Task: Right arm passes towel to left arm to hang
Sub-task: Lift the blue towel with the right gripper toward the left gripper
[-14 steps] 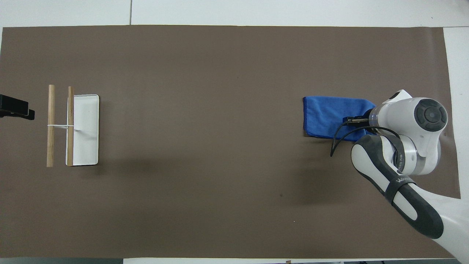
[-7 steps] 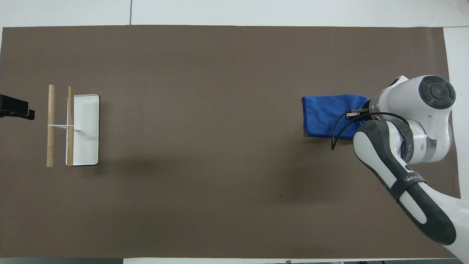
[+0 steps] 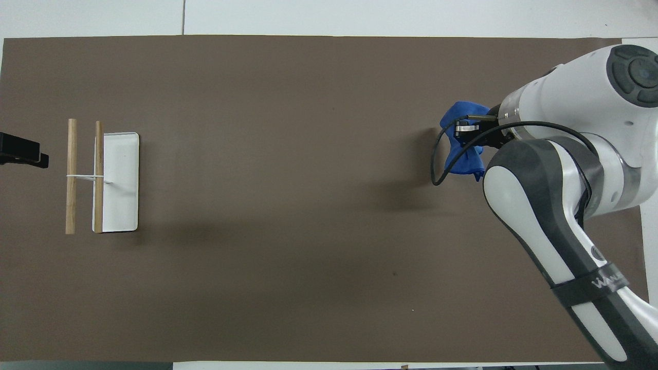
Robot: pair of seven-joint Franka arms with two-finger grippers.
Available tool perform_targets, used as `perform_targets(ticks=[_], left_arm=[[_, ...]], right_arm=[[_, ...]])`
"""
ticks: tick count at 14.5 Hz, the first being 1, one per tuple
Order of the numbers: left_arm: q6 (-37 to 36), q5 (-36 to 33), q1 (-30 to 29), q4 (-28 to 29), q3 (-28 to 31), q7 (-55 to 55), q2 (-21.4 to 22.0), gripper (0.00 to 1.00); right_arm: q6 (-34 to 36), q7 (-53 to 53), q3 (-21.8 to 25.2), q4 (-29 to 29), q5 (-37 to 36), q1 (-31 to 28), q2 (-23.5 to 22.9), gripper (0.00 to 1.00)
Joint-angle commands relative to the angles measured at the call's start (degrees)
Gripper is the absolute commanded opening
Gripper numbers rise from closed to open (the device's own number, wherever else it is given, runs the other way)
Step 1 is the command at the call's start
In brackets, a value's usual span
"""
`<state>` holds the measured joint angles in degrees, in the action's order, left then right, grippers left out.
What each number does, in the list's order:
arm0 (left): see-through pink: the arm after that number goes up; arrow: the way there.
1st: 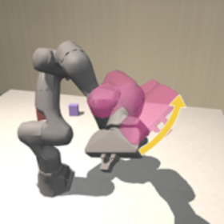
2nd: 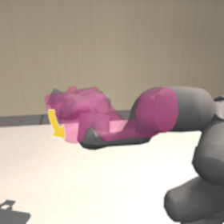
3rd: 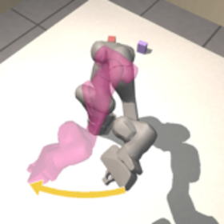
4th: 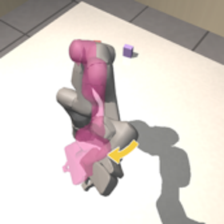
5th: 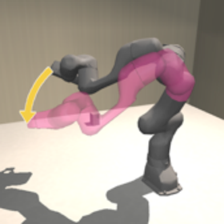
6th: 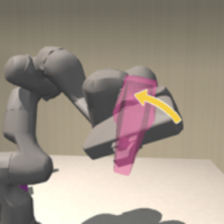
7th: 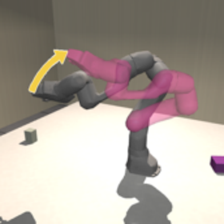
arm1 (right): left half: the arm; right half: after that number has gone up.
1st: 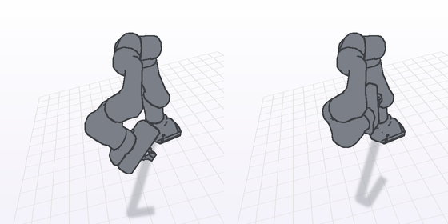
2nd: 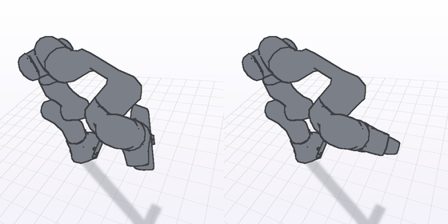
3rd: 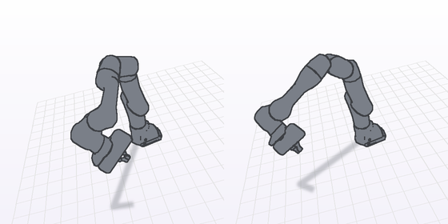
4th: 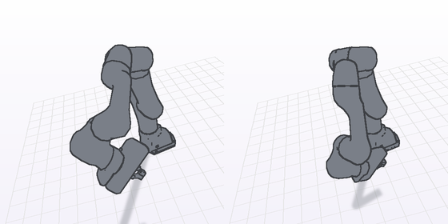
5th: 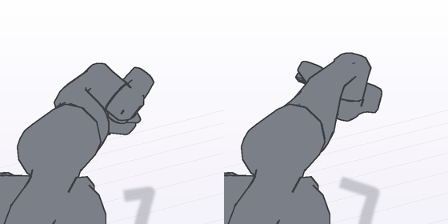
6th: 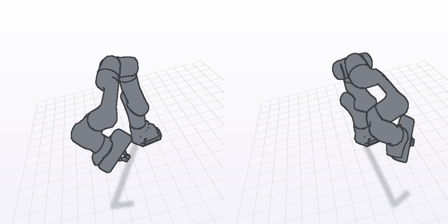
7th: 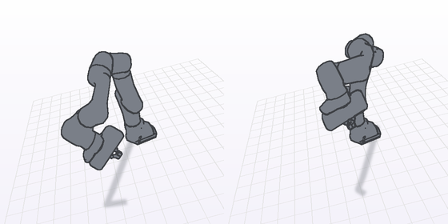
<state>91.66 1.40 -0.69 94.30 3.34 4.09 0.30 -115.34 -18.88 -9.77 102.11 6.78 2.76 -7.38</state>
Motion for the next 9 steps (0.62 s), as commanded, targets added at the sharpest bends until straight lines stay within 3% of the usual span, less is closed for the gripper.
perform_targets(ticks=[1,3,5,9], left_arm=[[0.89,0.09,0.17,1.33,0.0,0.13,1.28,1.0],[0.89,0.09,0.17,1.33,0.0,0.13,1.28,1.0],[0.89,0.09,0.08,1.33,0.0,0.13,1.28,1.0],[0.98,0.09,0.17,1.33,0.0,0.13,1.28,1.0]], right_arm=[[0.82,-10.6,-4.45,-7.95,4.89,-0.57,-3.42,0.0],[-2.15,-19.49,-8.06,-12.01,8.58,-0.57,-5.8,0.0],[-9.51,-25.3,-10.7,-12.64,12.09,0.83,-6.95,0.0],[-22.37,-37.52,-10.71,-12.11,19.04,6.28,-8.18,0.0]])
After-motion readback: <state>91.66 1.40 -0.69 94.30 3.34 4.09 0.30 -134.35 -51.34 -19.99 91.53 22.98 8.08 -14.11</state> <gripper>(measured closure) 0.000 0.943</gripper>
